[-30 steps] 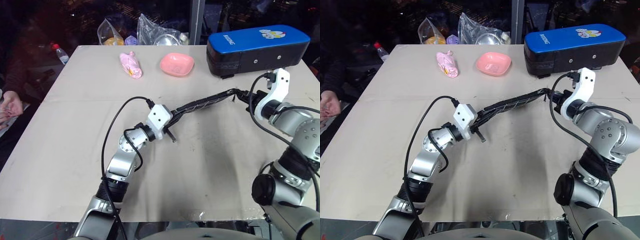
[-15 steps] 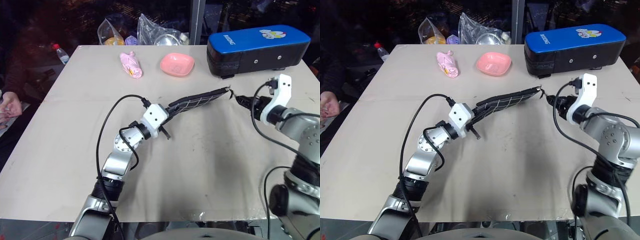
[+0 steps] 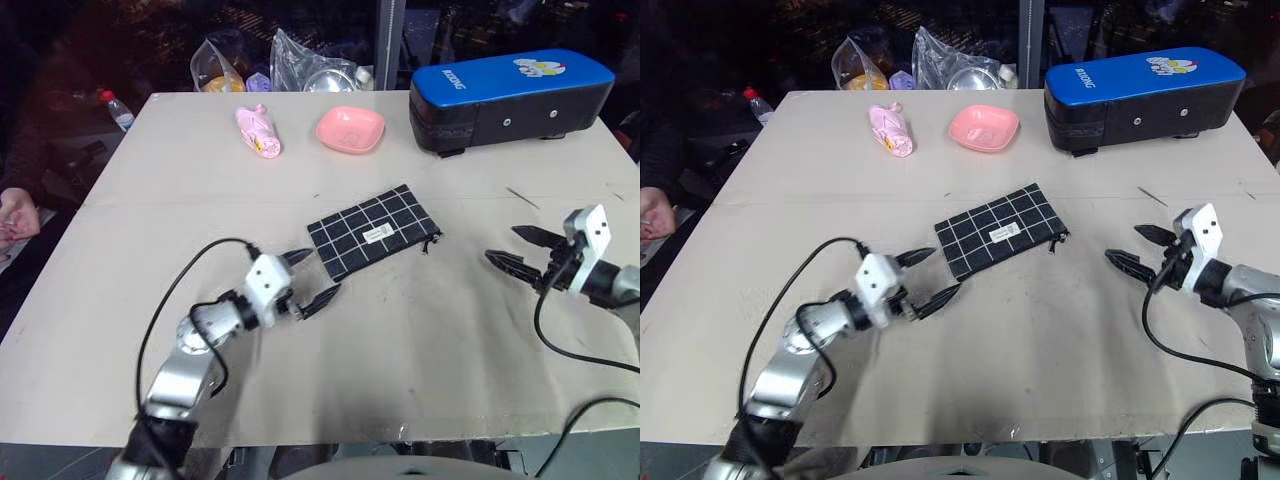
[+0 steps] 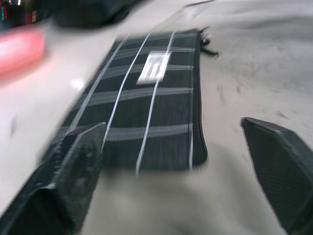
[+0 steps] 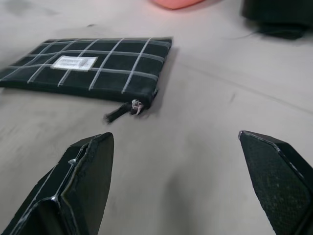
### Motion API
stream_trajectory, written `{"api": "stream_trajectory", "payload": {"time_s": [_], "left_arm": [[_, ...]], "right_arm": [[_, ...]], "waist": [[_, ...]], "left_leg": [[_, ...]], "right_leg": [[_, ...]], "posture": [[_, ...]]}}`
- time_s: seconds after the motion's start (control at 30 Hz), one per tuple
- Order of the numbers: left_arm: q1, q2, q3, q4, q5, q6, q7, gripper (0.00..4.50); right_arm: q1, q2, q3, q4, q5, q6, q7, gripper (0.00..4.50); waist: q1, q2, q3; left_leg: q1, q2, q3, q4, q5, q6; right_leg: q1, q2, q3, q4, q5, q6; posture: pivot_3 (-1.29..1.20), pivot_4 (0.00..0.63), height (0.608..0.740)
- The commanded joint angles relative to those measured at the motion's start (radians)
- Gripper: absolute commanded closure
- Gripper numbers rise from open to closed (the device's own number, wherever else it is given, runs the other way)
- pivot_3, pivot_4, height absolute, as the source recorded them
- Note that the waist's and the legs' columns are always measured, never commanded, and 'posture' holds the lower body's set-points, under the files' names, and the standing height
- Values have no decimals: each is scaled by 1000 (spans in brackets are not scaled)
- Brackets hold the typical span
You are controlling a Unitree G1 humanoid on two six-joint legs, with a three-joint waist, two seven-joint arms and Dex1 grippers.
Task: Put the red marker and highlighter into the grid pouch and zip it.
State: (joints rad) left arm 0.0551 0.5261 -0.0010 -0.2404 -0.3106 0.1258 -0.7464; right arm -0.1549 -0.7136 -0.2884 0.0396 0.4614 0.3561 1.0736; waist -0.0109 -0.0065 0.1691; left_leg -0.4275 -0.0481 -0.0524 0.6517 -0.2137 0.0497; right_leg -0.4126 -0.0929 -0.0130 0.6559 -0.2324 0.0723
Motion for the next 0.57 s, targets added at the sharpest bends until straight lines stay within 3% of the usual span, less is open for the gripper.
{"api": "stream_trajectory", "payload": {"time_s": [0.03,0.27,0.57], "left_arm": [[96,37,68,-112,-89,114,-3,55],[258,62,149,-216,-105,173,31,19],[289,45,140,-219,-22,114,72,19]], "right_arm": [[-23,-50,2,155,-23,-160,143,377],[-107,-76,43,388,-21,-254,336,188],[-189,-46,62,548,-59,-391,366,188]], "waist": [[1,0,0],[5,0,0],[15,0,0]], "left_leg": [[0,0,0,0,0,0],[1,0,1,0,0,0],[0,0,2,0,0,0]], "right_leg": [[0,0,0,0,-1,-1],[1,-6,0,-1,-2,-4],[1,-8,0,-1,-2,-4]], "posture": [[0,150,726],[0,150,726],[0,150,726]]}}
